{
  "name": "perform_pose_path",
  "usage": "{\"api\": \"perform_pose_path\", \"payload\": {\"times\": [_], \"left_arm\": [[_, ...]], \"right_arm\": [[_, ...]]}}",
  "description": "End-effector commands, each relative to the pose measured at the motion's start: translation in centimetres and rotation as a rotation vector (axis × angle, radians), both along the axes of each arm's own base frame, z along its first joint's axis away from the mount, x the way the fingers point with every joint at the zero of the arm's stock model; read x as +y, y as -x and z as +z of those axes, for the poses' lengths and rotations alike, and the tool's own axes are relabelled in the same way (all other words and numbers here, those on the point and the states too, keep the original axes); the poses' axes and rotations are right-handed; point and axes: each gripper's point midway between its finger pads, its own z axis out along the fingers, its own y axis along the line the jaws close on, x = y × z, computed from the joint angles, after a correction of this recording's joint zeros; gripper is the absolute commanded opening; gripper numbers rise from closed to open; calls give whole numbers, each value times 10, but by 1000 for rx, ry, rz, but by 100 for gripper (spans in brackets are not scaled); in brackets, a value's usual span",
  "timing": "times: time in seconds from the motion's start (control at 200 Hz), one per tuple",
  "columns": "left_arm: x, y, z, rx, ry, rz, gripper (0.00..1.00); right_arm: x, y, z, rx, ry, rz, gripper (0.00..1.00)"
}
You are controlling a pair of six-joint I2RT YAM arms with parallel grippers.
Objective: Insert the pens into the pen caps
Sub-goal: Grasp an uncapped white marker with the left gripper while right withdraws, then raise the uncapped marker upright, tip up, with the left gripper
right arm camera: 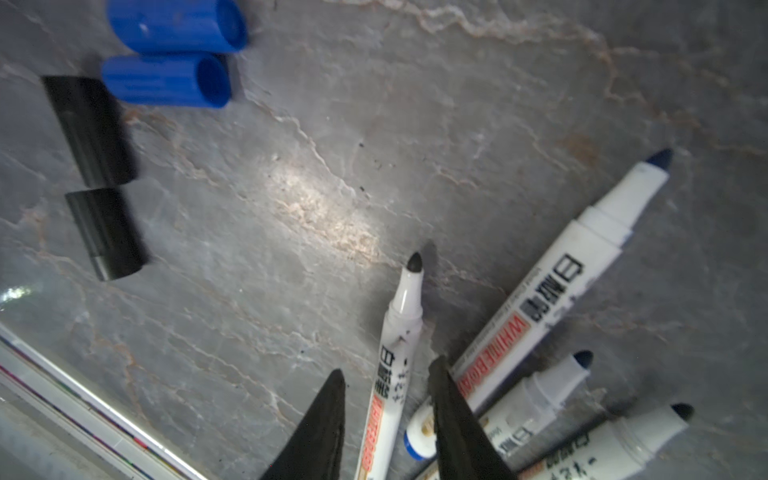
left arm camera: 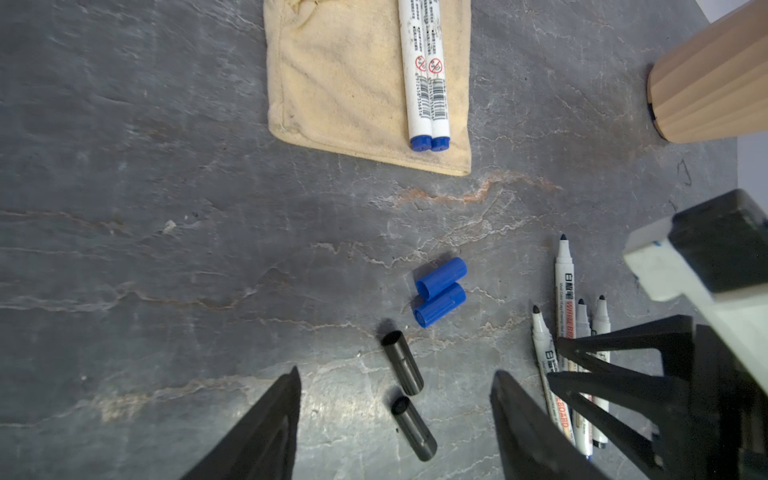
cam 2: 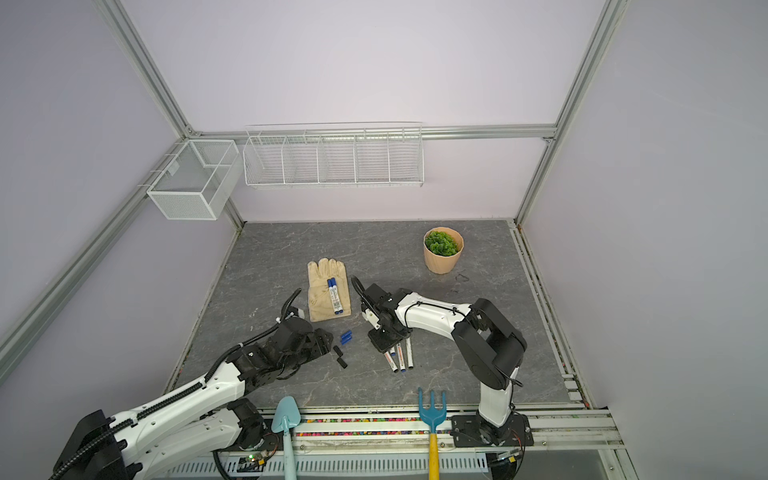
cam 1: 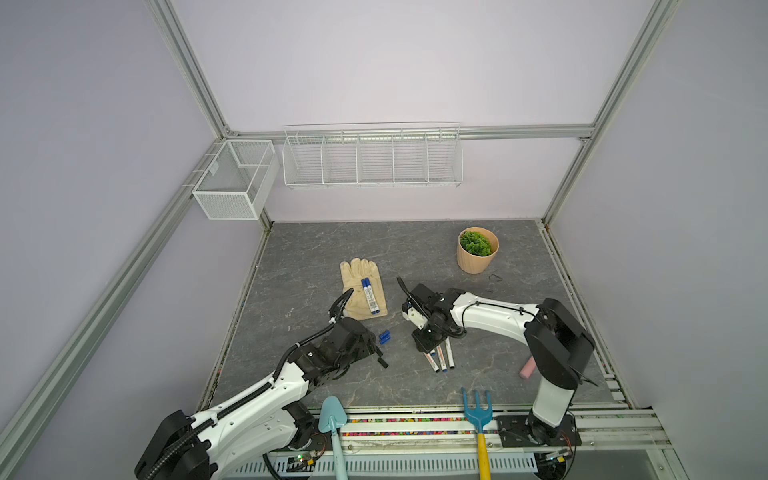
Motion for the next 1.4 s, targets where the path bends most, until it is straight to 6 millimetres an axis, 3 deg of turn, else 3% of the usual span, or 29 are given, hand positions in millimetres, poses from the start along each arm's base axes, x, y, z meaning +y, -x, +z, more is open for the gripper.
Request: {"api": "perform_pose_path", "payload": {"times": [0.0, 0.175, 0.295, 0.36, 0.445, 0.605, 0.725, 0.9, 1.08, 1.24, 1.395], "left_arm": [[1, -4, 12, -21, 5, 25, 72], [-2, -2, 12, -28, 31, 4, 72], [-4, 1, 15, -40, 40, -18, 72], [-5, 1, 18, -54, 50, -40, 72], [-12, 3, 25, -77, 81, -84, 72], [-43, 8, 48, -132, 209, -224, 72], [-64, 14, 66, -180, 282, -315, 72], [-86, 22, 85, -250, 307, -417, 72], [-100, 21, 105, -327, 349, -461, 72], [-97, 12, 109, -366, 298, -438, 70], [-99, 6, 106, -369, 249, -445, 58]], "right_arm": [[9, 0, -5, -14, 4, 42, 37], [16, 0, -14, -27, 30, 62, 28], [28, -6, 0, -50, -11, 66, 14], [38, -11, 20, -77, -75, 61, 9], [57, -19, 61, -116, -217, 44, 7], [81, -33, 141, -151, -559, -46, 7], [85, -34, 173, -167, -720, -88, 7], [81, -42, 194, -175, -847, -170, 7], [83, -36, 206, -176, -936, -139, 7], [82, -32, 217, -184, -992, -122, 7], [83, -29, 224, -176, -1018, -107, 7]]}}
